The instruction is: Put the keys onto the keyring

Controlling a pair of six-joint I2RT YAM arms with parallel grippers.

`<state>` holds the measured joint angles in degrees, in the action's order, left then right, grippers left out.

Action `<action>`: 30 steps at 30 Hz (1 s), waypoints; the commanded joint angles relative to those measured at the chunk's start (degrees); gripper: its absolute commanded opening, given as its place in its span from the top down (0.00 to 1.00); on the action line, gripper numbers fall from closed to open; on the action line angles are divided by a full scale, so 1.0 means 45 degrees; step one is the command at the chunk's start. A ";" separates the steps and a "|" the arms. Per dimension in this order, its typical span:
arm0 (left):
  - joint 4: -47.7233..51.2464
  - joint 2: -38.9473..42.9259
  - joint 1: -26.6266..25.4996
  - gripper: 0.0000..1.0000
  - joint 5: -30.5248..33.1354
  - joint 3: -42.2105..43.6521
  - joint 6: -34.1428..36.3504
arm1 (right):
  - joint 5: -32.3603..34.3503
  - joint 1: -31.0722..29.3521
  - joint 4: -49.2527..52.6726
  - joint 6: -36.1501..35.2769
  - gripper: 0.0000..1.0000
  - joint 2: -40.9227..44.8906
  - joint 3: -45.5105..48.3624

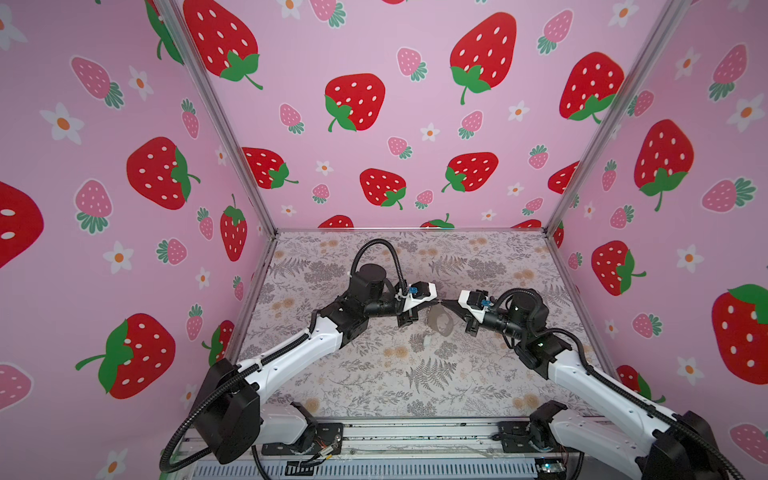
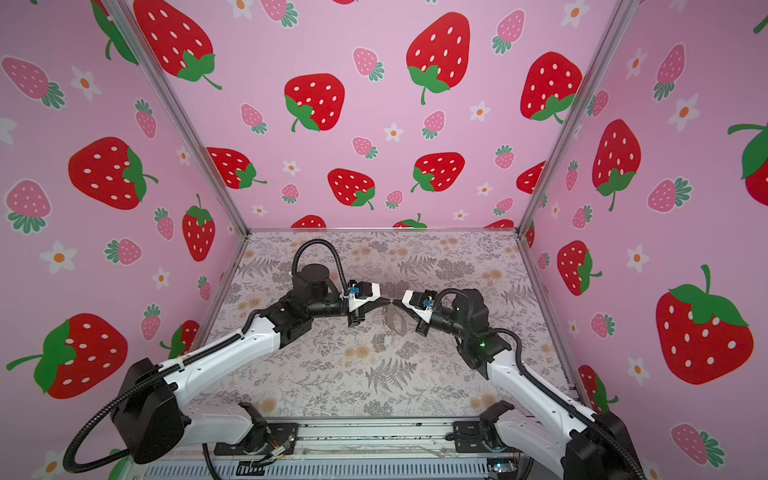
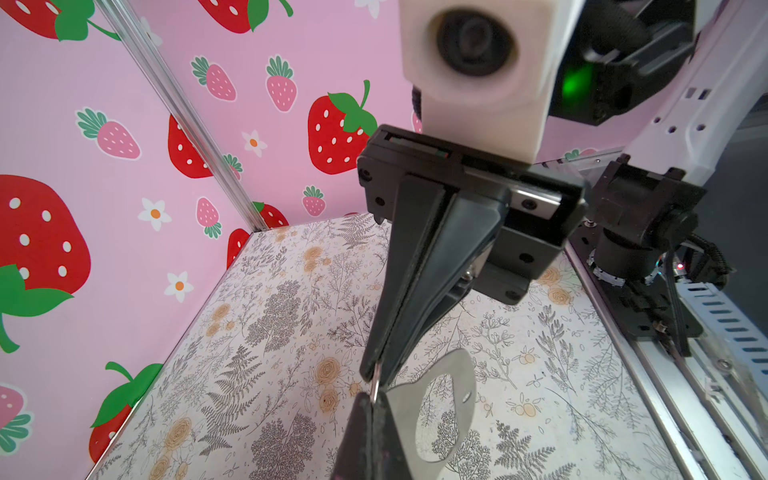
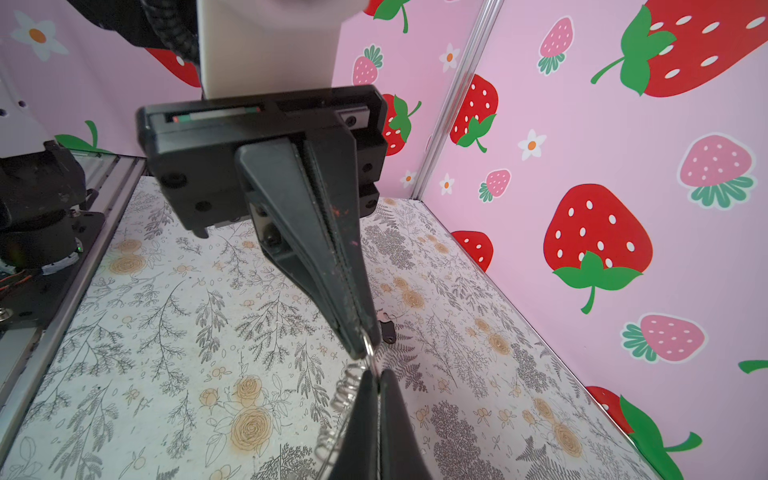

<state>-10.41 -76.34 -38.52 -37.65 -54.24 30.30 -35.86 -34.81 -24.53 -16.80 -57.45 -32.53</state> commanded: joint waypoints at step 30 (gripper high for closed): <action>0.0513 0.0528 -0.0442 0.64 0.1707 -0.0679 -0.0083 | 0.0872 -0.0014 -0.3474 -0.2824 1.00 0.1271 0.1508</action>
<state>-7.49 -73.71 -40.18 -29.98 -53.98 28.91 -29.47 -34.76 -36.77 -30.06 -51.35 -25.80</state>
